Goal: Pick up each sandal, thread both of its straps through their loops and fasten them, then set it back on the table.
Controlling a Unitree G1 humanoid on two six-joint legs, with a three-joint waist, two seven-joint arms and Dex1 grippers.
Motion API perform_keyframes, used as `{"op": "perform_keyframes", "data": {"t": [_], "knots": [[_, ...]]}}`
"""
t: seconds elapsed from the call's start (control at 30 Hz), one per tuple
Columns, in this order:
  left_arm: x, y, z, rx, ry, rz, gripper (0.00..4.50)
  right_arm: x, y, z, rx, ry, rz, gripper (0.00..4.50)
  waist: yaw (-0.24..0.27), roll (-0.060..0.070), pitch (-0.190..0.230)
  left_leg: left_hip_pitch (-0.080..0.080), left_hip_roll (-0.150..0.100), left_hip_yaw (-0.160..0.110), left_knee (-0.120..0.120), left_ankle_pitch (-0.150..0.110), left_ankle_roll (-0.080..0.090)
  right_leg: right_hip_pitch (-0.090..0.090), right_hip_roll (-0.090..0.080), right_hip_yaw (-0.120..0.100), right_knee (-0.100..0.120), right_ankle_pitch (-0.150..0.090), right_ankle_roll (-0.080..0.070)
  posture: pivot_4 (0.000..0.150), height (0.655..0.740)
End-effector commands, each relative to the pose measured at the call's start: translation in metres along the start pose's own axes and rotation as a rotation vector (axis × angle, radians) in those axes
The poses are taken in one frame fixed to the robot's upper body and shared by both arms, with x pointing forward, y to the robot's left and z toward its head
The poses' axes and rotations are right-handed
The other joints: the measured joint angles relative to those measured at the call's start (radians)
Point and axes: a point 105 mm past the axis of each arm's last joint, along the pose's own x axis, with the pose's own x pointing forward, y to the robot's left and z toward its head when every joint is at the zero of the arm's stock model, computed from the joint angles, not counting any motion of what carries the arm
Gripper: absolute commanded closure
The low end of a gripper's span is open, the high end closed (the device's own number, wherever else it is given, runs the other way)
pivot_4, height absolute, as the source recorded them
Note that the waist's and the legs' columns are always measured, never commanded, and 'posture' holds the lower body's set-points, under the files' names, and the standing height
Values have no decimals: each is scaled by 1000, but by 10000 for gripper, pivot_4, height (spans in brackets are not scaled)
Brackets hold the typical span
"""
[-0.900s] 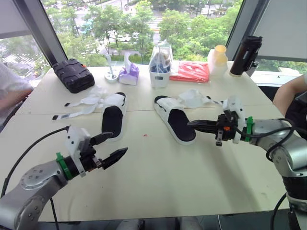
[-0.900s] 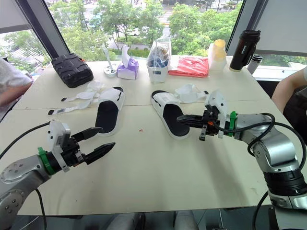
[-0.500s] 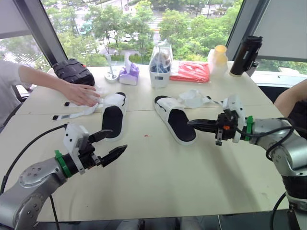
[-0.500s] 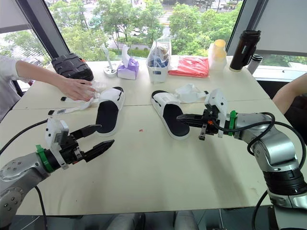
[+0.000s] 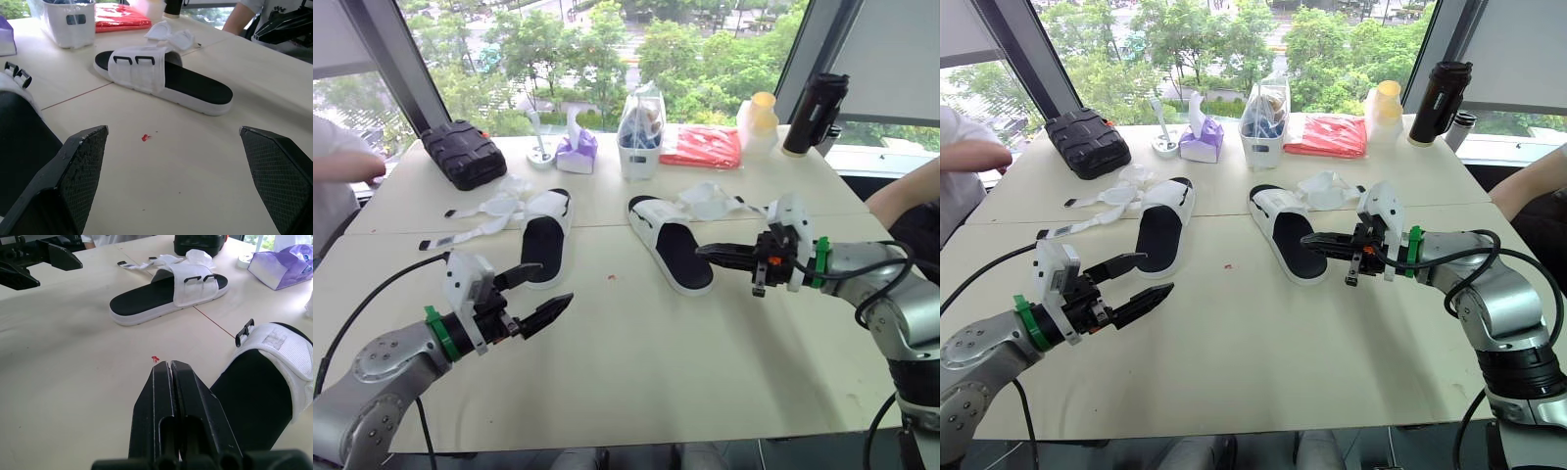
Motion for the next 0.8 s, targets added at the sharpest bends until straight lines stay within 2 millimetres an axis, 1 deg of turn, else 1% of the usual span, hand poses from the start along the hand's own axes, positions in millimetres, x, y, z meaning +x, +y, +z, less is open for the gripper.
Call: {"op": "perform_keyframes", "data": {"t": [0.03,0.4,0.5,0.6,0.7,0.8], "knots": [[0,-5,7,15,-26,-12,356,0,2,12,-43,-28,6,45000,0,0,0,0,0,0,0,0,0,0,0,0,0,0,0,1500,7400],[-1,-7,6,9,-22,-15,356,-1,2,12,-48,-30,-1,45000,0,0,0,0,0,0,0,0,0,0,0,0,0,0,0,1500,7400],[-1,-6,5,9,-19,-13,356,-1,-1,13,-66,-37,-25,45000,0,0,0,0,0,0,0,0,0,0,0,0,0,0,0,1500,7400],[-2,-5,5,21,-13,-6,356,2,-9,14,-111,-42,-82,45000,0,0,0,0,0,0,0,0,0,0,0,0,0,0,0,1500,7400],[-3,2,6,51,-15,27,0,9,-27,10,-237,1,-217,37598,-2,0,0,0,0,0,0,0,-1,0,0,0,1,0,0,1500,7400],[-3,6,6,74,-14,44,0,15,-33,5,-325,35,-258,24096,-1,0,0,0,0,1,0,1,-1,-1,0,1,1,0,0,1500,7400]]}}
